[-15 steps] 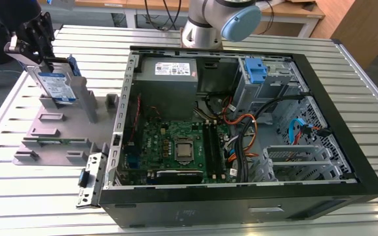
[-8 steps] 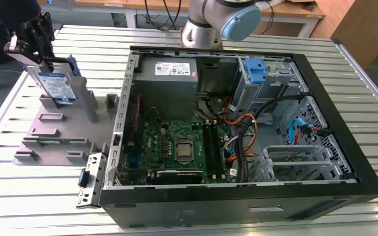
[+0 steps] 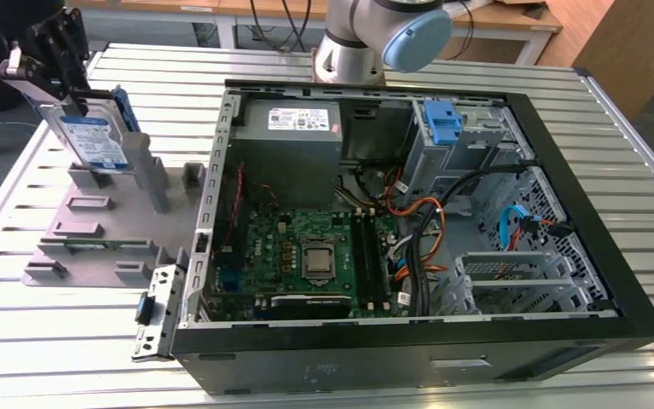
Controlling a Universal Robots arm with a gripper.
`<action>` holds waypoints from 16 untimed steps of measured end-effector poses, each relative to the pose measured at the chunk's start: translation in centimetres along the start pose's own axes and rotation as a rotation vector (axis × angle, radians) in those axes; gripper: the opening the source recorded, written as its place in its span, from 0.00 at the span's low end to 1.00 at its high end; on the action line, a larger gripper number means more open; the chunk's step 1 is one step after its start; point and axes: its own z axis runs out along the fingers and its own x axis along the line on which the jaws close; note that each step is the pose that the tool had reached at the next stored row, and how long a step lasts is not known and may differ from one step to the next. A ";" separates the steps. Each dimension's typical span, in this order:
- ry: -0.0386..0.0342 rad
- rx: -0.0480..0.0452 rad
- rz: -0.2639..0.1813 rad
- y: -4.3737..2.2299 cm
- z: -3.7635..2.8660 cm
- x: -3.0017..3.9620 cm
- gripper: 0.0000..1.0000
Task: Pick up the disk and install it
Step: 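Pick up the disk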
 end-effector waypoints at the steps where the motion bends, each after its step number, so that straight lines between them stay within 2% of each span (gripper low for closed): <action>1: 0.0000 0.0000 0.000 0.00 -0.28 -0.01 0.35; 4: 0.0000 -0.0001 0.000 0.00 -0.81 -0.03 0.35; 8: -0.0001 0.0002 0.000 0.00 -0.82 -0.03 0.35; 10: 0.0002 -0.0004 0.000 0.00 -1.02 -0.04 0.35; 16: -0.0001 0.0001 0.000 0.00 -2.58 -0.11 0.35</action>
